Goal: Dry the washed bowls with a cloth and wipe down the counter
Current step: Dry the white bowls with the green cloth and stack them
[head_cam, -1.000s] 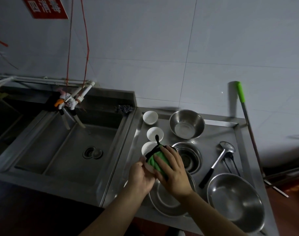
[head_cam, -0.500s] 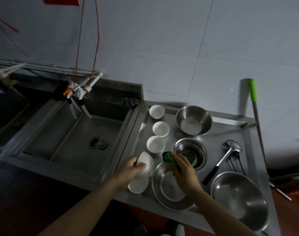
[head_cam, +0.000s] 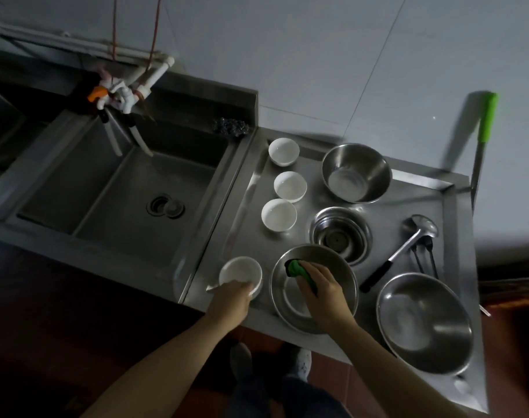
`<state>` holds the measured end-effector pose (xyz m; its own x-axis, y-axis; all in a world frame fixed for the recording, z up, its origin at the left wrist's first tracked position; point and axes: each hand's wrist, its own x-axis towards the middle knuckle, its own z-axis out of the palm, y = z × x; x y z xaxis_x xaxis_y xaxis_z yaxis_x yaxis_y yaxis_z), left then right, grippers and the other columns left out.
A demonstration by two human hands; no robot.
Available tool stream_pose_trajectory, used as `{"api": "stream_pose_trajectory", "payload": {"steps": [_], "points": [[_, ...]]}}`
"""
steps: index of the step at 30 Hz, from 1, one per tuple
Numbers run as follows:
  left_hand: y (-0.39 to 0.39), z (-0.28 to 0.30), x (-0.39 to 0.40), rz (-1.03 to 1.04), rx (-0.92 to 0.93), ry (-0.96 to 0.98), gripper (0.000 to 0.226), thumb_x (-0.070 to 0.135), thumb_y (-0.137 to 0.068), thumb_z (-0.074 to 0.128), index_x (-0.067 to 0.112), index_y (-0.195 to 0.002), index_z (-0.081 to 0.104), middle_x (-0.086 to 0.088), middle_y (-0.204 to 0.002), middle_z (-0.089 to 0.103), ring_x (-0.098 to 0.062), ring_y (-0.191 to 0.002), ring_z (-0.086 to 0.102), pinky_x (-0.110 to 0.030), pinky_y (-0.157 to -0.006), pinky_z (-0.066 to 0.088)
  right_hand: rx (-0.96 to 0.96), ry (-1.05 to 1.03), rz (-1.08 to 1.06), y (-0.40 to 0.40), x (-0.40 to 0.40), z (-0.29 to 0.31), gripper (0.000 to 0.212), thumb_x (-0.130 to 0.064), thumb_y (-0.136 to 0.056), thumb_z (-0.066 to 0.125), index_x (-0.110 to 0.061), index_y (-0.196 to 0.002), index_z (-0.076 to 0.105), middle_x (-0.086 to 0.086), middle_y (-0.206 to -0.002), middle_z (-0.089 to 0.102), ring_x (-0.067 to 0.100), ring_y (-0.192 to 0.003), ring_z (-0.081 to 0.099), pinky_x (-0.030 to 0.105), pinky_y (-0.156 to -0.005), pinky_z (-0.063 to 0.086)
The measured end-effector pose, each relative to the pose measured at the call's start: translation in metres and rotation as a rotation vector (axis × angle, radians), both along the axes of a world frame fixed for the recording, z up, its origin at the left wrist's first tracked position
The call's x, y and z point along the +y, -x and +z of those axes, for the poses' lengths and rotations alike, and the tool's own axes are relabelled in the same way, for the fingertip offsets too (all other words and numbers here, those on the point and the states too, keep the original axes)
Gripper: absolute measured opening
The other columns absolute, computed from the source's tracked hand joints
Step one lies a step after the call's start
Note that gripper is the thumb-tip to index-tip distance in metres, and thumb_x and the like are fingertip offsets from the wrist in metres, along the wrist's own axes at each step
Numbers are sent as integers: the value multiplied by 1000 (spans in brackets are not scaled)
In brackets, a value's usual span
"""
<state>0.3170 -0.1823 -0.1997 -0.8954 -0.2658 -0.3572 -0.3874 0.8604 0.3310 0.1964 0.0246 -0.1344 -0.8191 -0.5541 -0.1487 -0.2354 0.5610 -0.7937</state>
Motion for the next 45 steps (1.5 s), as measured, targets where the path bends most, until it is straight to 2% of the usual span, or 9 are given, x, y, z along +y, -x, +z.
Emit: {"api": "stream_pose_trajectory", "payload": {"steps": [6,11,17,21,26,32,36,40,45], "points": [[1,-34,3,-116,-21,148,33,3,-57,86,17,-82,69,-1,-69,67,-19,-61,66,-28,-47,51,-269,-9,-158,-3,-2,-18,28,-35,-99,59,-33,-126,63,-15,-111,63,8,-99,63,30,-87,53],[4,-58,3,-206,84,171,23,20,-67,90,12,-72,70,-2,-66,67,-20,-64,65,-30,-57,52,-560,79,-390,4,-3,-17,16,-33,-96,64,-36,-111,67,-6,-96,72,9,-86,70,27,-76,58],[7,-49,4,-224,-12,277,32,41,-76,80,11,-80,70,-4,-82,69,-25,-81,64,-38,-73,55,-650,-40,-247,15,3,-11,57,-25,-82,80,-39,-126,45,-6,-105,62,11,-91,64,28,-71,56],[24,-22,3,-243,24,314,25,38,-75,82,15,-79,70,-2,-79,69,-25,-80,66,-39,-70,55,-508,-258,-96,28,11,-10,75,-10,-83,74,-30,-145,36,-2,-114,59,16,-96,61,36,-81,58],[58,-1,2,-256,105,422,17,25,-63,82,15,-72,72,-4,-74,69,-26,-69,66,-35,-64,54,-207,-476,162,40,17,-6,72,-22,-89,66,-29,-150,29,3,-145,44,25,-118,56,41,-97,50],[94,-7,-27,-293,57,370,7,19,-68,69,19,-67,62,-3,-72,60,-29,-72,59,-37,-68,49,256,-716,359,47,11,-15,71,-34,-79,73,-28,-143,43,-1,-134,56,26,-124,55,58,-116,25],[133,-8,-53,-133,40,184,3,14,-79,65,11,-78,65,-10,-78,66,-35,-75,65,-37,-63,50,290,-659,345,54,-2,-22,74,-26,-74,78,-21,-141,49,4,-132,58,31,-121,58,52,-110,38],[181,-16,-68,222,23,-124,23,22,-96,53,8,-111,64,-14,-113,68,-36,-106,63,-37,-83,48,328,-621,285,65,-16,-21,82,-26,-62,87,-19,-137,53,6,-126,61,30,-113,63,46,-98,51],[227,-54,-77,571,-59,-522,36,26,-92,62,1,-118,61,-18,-115,66,-35,-105,61,-34,-82,46,362,-580,221,80,-35,-21,81,-20,-54,90,-19,-128,58,5,-116,64,29,-102,66,45,-89,56]]}}
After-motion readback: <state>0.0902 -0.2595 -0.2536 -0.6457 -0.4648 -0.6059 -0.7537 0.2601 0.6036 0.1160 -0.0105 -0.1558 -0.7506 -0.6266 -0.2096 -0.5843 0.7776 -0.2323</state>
